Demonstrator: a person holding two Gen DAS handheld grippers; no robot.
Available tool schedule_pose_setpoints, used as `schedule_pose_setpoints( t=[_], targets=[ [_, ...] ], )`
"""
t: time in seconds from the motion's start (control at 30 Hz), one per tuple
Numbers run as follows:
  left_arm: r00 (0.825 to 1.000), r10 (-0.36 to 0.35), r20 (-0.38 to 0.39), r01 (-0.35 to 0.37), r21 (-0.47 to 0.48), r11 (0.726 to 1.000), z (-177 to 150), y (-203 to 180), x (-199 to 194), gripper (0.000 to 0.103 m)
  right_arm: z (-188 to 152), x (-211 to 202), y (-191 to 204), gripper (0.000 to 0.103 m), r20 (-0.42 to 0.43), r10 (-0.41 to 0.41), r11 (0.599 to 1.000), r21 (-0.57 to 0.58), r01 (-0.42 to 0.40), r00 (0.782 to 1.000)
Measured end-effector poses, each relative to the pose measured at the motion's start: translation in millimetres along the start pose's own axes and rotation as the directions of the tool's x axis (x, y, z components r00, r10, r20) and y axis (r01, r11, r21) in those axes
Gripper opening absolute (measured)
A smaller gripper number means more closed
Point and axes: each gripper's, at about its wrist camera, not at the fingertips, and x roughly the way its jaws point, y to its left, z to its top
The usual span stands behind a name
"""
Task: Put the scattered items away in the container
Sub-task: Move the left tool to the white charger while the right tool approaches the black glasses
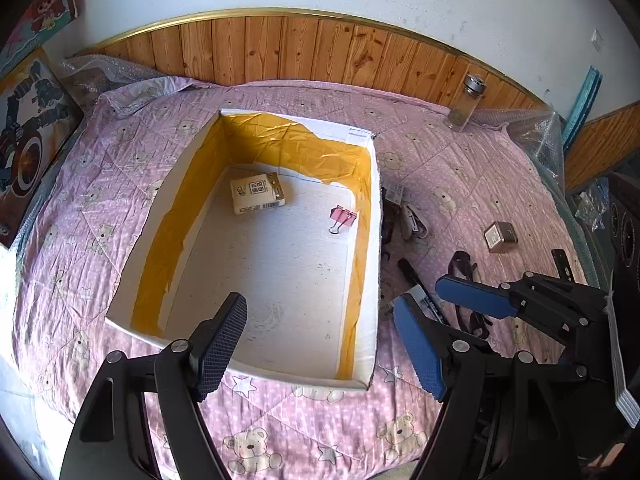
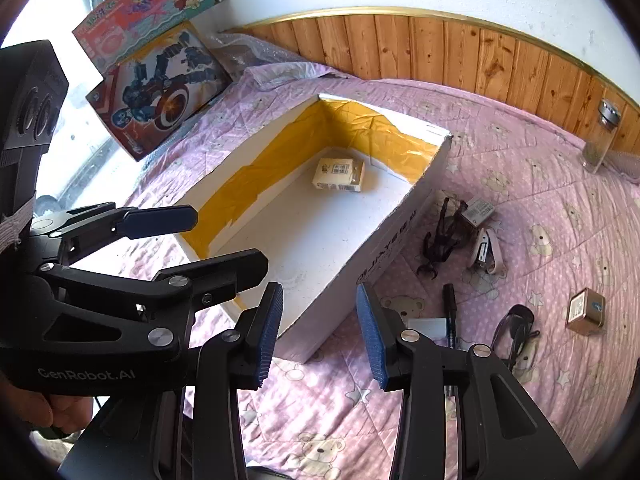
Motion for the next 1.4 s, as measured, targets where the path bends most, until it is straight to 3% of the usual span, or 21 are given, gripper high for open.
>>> schedule_pose_setpoints(
  t=[0.27, 0.77, 1.4],
  targets=[
    [0.998, -0.011, 0.066, 0.008, 0.044, 0.999, -16, -21, -31, 0.077, -20, -31, -2, 0.042, 0.054, -0.035, 0.999, 0.039, 0.033, 0.998],
    [0.993, -0.078, 0.086, 0.071, 0.082, 0.994, -40, -67, -50, 0.077, -61, -78, -33, 0.044, 0.119, -0.138, 0.984, 0.132, 0.122, 0.983],
    [0.991, -0.131, -0.004, 0.13, 0.139, 0.982, -41, -121, -10, 0.077, -109, -88, -116, 0.045, 0.09, -0.211, 0.925, 0.34, 0.169, 0.973]
  ],
)
